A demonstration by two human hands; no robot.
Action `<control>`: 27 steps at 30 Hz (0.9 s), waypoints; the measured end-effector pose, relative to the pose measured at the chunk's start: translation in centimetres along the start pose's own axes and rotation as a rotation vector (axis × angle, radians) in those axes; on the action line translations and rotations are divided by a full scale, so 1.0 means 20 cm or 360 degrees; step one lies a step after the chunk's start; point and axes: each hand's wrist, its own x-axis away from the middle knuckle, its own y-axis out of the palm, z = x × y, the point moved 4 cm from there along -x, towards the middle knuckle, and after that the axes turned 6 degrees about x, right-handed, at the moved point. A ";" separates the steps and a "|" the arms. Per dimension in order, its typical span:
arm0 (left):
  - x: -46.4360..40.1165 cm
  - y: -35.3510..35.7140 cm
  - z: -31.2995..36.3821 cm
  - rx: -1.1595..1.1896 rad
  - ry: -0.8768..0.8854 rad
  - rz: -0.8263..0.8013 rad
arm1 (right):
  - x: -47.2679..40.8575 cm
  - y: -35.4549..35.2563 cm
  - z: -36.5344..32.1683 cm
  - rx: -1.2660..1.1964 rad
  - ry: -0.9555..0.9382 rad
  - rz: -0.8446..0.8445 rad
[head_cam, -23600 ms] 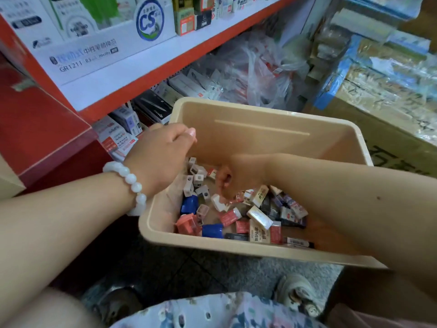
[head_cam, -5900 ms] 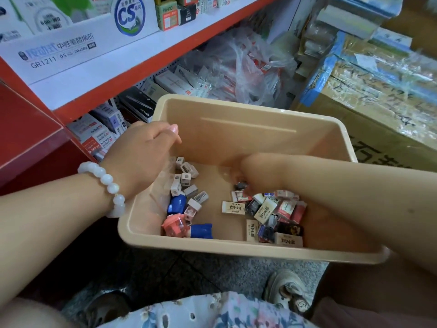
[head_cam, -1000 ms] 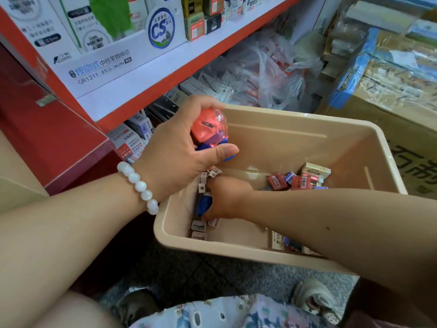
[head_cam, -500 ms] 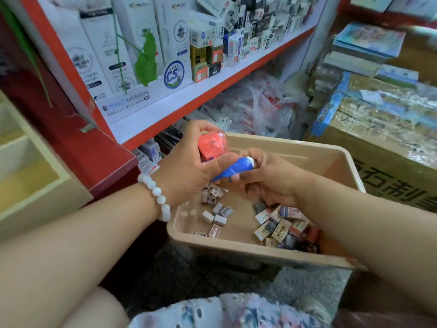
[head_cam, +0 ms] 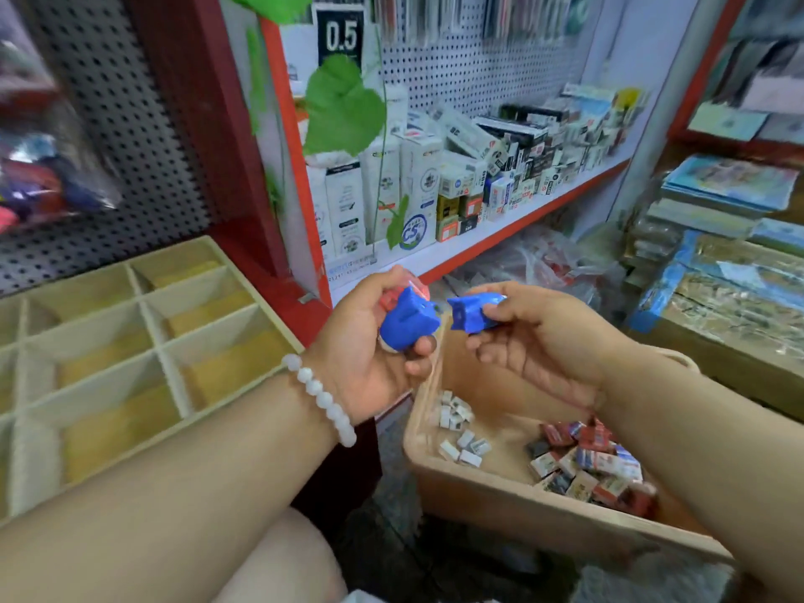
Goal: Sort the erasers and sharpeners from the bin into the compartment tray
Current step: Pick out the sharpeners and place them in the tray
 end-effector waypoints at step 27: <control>0.63 -0.74 0.89 -0.0573 0.0610 0.0836 | -0.44 0.96 -0.03 0.0319 -0.0095 -0.0271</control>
